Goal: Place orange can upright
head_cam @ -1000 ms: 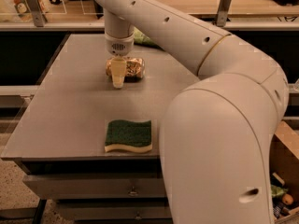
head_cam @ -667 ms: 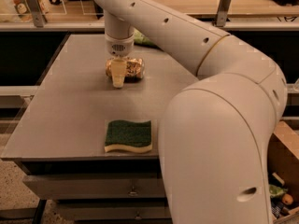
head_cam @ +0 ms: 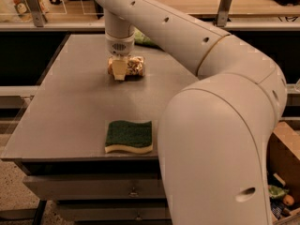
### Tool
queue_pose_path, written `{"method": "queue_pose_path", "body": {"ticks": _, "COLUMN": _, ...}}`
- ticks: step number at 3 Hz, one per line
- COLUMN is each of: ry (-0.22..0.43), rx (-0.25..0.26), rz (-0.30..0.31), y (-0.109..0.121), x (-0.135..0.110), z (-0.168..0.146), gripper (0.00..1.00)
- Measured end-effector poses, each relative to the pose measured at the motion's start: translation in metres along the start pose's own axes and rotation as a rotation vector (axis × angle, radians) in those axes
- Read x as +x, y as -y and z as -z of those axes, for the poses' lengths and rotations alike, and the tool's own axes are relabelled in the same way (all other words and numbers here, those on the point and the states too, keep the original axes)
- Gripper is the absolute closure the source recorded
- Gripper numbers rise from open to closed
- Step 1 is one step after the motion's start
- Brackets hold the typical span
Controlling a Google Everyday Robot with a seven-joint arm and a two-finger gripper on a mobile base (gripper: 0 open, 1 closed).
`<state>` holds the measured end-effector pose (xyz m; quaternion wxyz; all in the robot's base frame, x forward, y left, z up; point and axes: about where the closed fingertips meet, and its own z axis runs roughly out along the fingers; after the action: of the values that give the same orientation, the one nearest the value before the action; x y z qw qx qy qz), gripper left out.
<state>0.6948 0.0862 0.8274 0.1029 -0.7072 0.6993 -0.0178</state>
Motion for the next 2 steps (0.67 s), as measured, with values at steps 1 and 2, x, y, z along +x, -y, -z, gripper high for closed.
{"method": "queue_pose_path", "body": {"ticks": 1, "ry": 0.086, "rx": -0.026, "rz": 0.009, "y": -0.004, "x": -0.005, "z": 0.018, "gripper": 1.00}}
{"method": "queue_pose_path", "body": {"ticks": 2, "ry": 0.301, "rx": -0.061, "rz": 0.007, "y": -0.013, "x": -0.012, "z": 0.063, "gripper": 1.00}}
